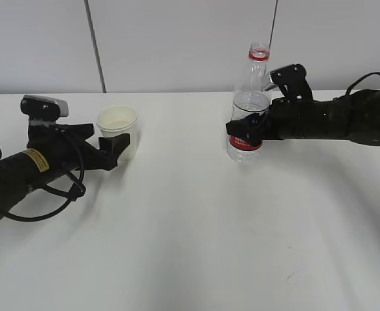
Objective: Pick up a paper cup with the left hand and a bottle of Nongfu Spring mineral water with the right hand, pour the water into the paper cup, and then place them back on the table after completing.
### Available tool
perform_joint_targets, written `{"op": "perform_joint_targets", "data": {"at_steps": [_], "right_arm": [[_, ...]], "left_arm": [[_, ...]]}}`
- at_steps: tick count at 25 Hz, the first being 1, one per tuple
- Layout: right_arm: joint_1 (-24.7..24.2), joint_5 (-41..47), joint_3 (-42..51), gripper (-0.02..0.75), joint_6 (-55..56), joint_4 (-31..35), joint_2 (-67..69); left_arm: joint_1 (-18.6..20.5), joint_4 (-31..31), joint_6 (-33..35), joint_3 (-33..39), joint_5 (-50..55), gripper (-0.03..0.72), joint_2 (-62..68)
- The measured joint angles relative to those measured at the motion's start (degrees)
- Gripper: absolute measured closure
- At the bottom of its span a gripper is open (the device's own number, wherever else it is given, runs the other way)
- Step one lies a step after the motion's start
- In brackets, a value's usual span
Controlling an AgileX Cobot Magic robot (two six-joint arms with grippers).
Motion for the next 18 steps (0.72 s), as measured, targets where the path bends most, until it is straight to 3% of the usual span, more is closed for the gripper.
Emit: {"op": "perform_joint_targets", "data": {"at_steps": [18], "right_arm": [[0.0, 1.2, 0.0, 0.136, 7.5, -7.6, -1.1]], "left_arm": [[0.0, 0.2, 0.0, 0.0, 0.0, 0.103, 0.0]]}}
